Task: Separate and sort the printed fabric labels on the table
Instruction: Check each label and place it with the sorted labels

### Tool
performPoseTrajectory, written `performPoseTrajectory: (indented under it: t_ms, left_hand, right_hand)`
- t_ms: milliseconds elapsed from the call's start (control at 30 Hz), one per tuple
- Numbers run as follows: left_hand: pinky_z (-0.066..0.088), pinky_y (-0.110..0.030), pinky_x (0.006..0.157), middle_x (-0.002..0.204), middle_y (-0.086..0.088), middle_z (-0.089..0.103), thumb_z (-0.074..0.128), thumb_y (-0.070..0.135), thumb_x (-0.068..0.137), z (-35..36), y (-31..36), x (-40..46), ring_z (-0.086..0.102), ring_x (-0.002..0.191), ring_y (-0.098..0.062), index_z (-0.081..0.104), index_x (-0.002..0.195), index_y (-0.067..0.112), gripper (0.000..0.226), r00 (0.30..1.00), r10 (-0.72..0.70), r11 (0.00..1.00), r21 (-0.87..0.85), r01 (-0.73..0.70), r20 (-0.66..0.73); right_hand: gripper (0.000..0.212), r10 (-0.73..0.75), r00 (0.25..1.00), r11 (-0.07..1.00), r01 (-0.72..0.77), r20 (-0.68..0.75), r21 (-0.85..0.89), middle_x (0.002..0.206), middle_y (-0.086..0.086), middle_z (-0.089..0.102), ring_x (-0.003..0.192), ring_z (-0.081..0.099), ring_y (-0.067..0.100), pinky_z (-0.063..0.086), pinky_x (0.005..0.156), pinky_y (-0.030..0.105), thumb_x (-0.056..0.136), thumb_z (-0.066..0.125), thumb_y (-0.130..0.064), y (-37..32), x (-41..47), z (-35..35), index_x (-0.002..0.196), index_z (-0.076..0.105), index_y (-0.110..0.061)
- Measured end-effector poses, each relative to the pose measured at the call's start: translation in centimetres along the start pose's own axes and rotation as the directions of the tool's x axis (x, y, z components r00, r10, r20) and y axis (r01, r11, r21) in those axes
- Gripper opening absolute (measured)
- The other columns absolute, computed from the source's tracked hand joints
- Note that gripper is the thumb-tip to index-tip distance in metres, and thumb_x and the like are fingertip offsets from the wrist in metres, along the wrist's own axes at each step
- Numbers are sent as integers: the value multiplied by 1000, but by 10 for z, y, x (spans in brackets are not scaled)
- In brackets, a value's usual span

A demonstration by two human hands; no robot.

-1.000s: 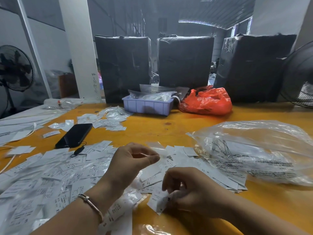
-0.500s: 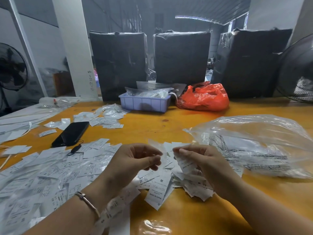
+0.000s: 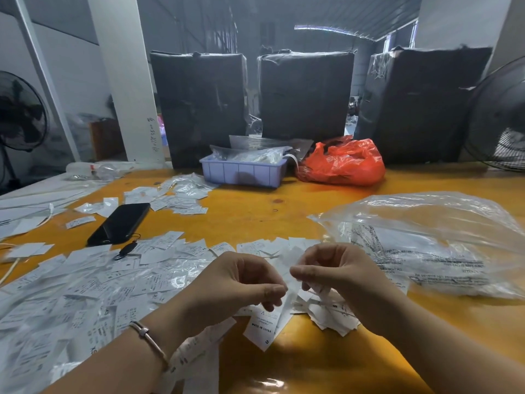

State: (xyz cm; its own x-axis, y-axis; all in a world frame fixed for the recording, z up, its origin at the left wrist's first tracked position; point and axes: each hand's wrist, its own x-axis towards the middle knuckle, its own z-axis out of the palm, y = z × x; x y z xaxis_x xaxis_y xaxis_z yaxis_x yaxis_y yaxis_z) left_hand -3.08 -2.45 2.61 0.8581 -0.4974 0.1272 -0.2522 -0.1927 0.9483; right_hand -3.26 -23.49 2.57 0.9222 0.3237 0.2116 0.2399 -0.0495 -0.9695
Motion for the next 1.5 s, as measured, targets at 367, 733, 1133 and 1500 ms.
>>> performPoseTrajectory:
  t_ms: [367, 733, 1133, 1500]
  left_hand:
    - [50, -20, 55, 76, -9, 76, 73, 26, 76, 2, 2, 0, 73, 66, -23, 76, 81, 10, 17, 993, 64, 997, 47, -59, -95]
    - [53, -22, 57, 75, -12, 75, 79, 21, 71, 2, 3, 0, 73, 67, -24, 72, 74, 12, 13, 978, 130, 991, 5, -131, -162]
    - [51, -20, 58, 69, -10, 72, 81, 14, 67, 5, 3, 0, 68, 62, -17, 67, 76, -1, 22, 978, 167, 986, 30, -165, -127]
    - [52, -23, 59, 73, -11, 73, 79, 19, 69, 4, 3, 1, 69, 65, -20, 68, 78, -1, 24, 975, 171, 985, 55, -164, -145]
  right_hand:
    - [42, -176, 944, 984, 160, -280, -76, 89, 7, 73, 80, 64, 22, 55, 65, 26, 80, 62, 11, -5, 1, -3, 99, 74, -25]
    - [62, -446, 841, 894, 431, -305, -121, 85, 13, 63, 79, 69, 24, 59, 65, 27, 72, 70, 13, -32, -11, 0, 123, 56, -20]
    - [57, -535, 818, 829, 459, -210, -320, 95, 2, 65, 87, 68, -2, 55, 71, 13, 71, 75, 4, -32, -13, 10, 117, 57, -25]
    - [52, -495, 854, 828, 409, -158, -382, 88, -4, 64, 81, 70, 9, 59, 68, 22, 74, 75, 7, -24, -13, 10, 110, 63, -28]
